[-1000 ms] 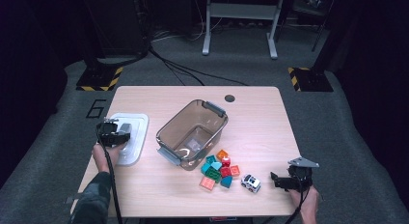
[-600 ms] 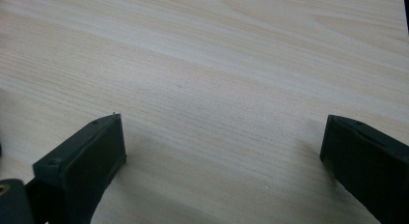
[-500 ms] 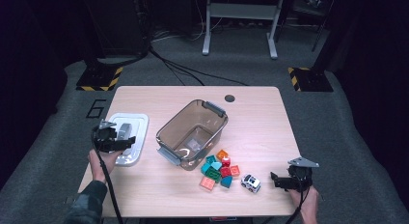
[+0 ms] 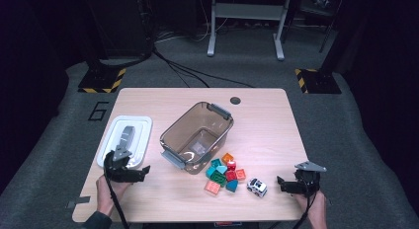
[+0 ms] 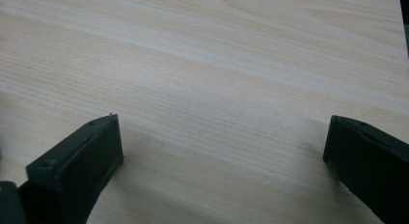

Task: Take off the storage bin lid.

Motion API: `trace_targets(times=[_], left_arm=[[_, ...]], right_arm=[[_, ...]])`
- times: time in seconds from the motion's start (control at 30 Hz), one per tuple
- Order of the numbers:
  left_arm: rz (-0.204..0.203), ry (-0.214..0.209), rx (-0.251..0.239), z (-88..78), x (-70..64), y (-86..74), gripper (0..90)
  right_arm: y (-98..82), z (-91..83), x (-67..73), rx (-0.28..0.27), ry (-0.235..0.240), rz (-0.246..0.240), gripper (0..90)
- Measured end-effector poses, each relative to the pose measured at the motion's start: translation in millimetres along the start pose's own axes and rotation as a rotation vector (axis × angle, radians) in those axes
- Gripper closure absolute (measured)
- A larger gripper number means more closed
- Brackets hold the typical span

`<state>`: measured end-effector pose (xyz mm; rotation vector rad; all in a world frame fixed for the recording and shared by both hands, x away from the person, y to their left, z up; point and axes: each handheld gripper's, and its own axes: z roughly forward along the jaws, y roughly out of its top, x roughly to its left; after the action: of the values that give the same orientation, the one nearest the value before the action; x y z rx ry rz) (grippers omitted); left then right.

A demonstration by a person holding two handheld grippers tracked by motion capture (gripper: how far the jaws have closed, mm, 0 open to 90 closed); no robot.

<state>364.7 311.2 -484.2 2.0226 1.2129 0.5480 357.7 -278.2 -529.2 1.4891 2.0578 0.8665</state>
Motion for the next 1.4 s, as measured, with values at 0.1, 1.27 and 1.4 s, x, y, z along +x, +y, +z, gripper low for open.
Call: trace_targets(times=[0.1, 1.27, 1.4], left_arm=[[0.021, -0.025, 0.005, 1.4, -13.6, -7.4, 0.0], [0.100, -0.097, 0.055, 25.1, -44.1, -40.2, 0.0], [0.101, -0.093, 0.048, 25.4, -44.6, -40.6, 0.0]], right_arm=[[1.1, -0.7, 0.7, 0.017, -0.004, 0.011, 0.0], [32.2, -35.4, 71.4, -0.017, 0.268, -0.165, 3.5], [31.2, -28.9, 81.9, 0.008, 0.285, -0.193, 6.2]])
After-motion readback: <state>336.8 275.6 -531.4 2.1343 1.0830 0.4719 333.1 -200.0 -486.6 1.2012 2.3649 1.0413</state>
